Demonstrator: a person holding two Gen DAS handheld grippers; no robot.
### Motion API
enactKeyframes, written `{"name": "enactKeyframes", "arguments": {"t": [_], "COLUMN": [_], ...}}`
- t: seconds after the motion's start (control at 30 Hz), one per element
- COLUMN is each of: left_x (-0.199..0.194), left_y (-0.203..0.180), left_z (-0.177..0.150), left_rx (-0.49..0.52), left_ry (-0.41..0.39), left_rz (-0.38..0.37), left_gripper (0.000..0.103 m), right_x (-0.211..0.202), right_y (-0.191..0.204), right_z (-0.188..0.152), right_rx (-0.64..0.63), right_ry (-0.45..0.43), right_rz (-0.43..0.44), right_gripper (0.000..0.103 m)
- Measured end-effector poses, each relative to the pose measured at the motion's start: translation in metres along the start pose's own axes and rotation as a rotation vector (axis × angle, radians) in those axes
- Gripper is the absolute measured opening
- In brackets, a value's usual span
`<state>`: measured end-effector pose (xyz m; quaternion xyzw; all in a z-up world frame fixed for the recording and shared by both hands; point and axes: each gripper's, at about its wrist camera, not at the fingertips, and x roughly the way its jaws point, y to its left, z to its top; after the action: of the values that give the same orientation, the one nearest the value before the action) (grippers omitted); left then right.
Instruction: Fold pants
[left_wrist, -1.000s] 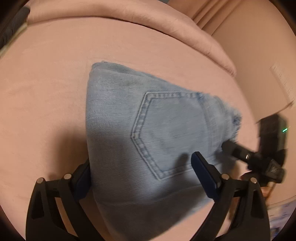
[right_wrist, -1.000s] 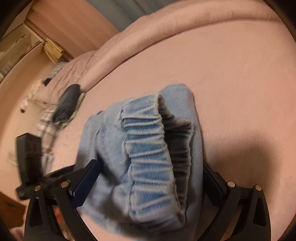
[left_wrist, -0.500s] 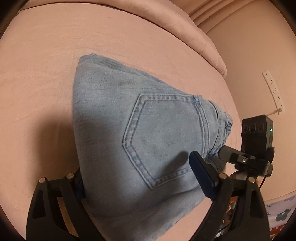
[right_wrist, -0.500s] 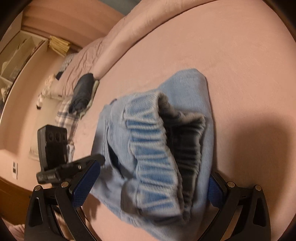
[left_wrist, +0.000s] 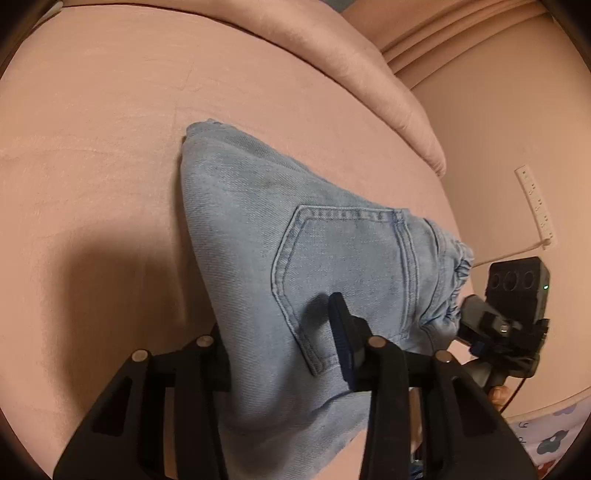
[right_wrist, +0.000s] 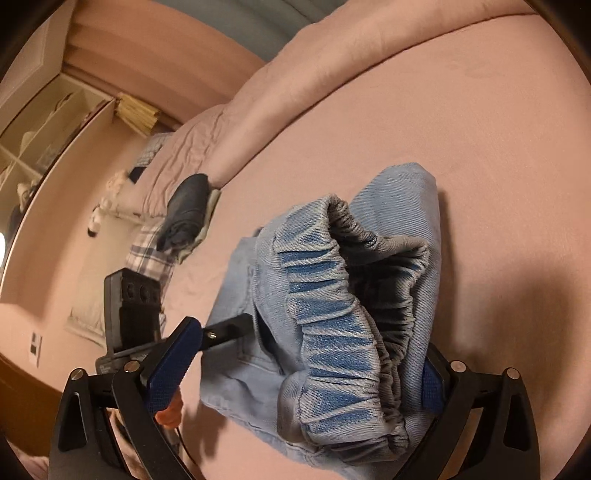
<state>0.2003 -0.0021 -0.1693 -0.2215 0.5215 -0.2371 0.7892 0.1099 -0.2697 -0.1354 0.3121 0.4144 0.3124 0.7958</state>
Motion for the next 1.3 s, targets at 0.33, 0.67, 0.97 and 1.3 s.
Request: {"name": "enactKeyframes", "arguments": {"t": [0.33, 0.67, 0.97, 1.3], "left_x": [-0.017, -0.049, -0.076, -0.1], "left_y": [-0.012, -0.008, 0.007, 0.032], "left_z": [-0.008, -0.006, 0.003, 0.026], "left_rx": [0.045, 0.052, 0.043, 0.01], "left_ry": [-0.036, -0.088, -0.131, -0.169], "left_rz": [-0.045, -0.049, -0.008, 0.03], "left_gripper": [0.037, 0.038, 0.038, 0.04], "right_x": [0.005, 0.003, 0.025, 0.052], "right_y": [0.001, 0.046, 0.067, 0.088], "right_z": [0.001, 0.007, 0.019, 0.038], "right_rx": [-0.006, -0.093, -0.12, -0.178], "right_ry": [0.027, 0.0, 0.02, 0.052], "right_rz": [-0.133, -0.055, -0.006, 0.011], "right_gripper": [0.079, 0.079, 0.079, 0.079]}}
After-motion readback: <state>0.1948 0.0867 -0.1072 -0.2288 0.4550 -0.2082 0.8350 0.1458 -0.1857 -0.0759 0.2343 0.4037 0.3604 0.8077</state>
